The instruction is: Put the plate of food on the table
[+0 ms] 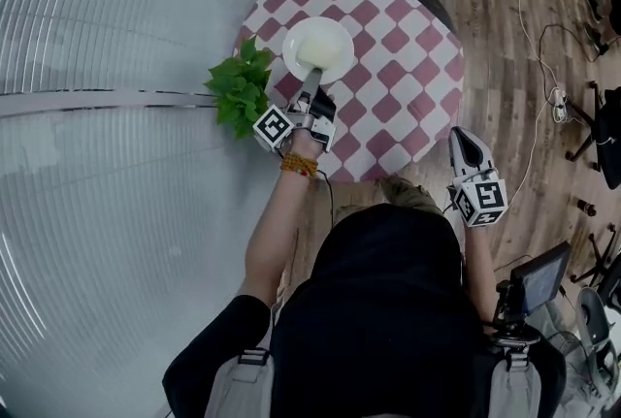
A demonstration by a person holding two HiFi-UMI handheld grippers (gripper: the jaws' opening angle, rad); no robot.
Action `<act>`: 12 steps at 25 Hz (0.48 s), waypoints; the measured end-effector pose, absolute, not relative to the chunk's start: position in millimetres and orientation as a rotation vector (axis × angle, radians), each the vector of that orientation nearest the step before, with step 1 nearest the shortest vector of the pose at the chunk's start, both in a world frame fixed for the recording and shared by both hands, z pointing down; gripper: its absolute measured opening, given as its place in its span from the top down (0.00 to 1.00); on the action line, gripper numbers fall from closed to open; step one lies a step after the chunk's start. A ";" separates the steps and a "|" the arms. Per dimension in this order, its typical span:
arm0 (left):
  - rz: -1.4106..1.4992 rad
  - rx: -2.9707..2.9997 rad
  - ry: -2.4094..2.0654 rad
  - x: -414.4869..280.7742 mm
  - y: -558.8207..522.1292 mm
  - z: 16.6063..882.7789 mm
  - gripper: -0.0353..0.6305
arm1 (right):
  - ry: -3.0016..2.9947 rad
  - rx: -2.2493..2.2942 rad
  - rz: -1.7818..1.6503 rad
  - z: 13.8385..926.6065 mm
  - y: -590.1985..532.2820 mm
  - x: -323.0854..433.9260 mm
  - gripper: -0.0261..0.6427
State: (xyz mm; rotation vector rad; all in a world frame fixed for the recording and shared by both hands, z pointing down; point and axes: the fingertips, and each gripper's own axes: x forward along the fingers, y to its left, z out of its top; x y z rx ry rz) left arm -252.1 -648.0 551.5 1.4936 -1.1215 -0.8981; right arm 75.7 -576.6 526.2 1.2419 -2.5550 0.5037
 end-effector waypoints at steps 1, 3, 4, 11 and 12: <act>-0.910 1.497 -1.134 -258.9 -675.2 553.2 0.92 | -2.521 1.282 0.525 532.0 -580.3 88.4 0.94; -0.952 1.484 -1.150 -272.4 -727.3 558.9 0.92 | -2.459 1.335 0.570 543.8 -584.5 107.5 0.94; -0.968 1.474 -1.153 -278.0 -751.5 563.6 0.92 | -2.436 1.344 0.587 548.5 -584.8 113.2 0.94; -0.853 1.394 -1.236 -303.2 -870.7 639.5 0.92 | -2.350 1.326 0.653 572.9 -575.4 126.8 0.94; -0.857 1.356 -1.234 -304.9 -878.5 652.5 0.92 | -2.338 1.322 0.666 577.2 -573.1 127.6 0.94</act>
